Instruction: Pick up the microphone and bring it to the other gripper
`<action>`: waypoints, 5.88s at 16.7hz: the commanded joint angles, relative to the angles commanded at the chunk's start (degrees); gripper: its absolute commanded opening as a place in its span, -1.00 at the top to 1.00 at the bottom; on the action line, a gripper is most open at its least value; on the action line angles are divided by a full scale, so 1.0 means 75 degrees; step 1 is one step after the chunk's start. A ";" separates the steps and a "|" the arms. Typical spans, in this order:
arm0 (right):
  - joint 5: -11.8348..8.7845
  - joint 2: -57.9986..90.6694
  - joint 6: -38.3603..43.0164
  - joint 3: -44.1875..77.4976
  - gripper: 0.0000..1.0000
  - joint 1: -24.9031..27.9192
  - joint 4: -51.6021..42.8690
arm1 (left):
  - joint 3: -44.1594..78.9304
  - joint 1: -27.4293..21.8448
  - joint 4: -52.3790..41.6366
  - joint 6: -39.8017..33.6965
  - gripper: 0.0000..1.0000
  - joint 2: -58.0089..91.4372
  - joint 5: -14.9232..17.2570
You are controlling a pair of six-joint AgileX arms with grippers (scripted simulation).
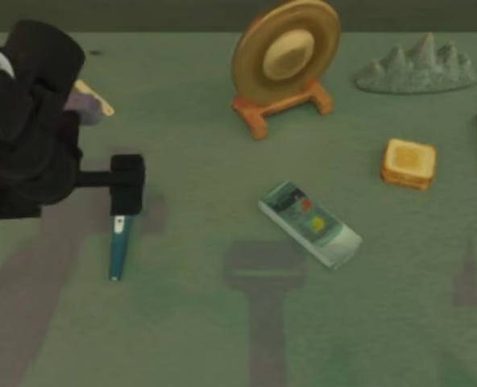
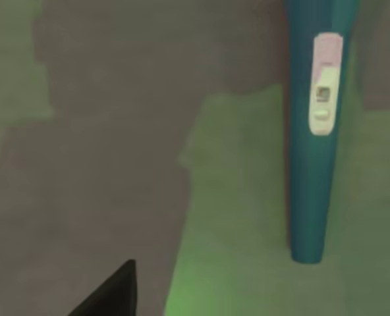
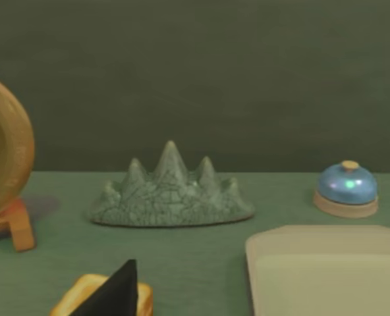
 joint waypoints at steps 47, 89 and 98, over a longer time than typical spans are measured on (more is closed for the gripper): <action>0.0000 0.0000 0.0000 0.0000 -1.00 0.0000 0.0000 | -0.0174 -0.0249 0.1896 -0.0200 1.00 0.3181 -0.0039; 0.0000 0.0000 0.0000 0.0000 -1.00 0.0000 0.0000 | -0.2851 -0.2270 1.3586 0.2222 1.00 0.0002 0.1404; 0.0000 0.0000 0.0000 0.0000 -1.00 0.0000 0.0000 | -0.2851 -0.2271 1.3587 0.2222 1.00 0.0002 0.1403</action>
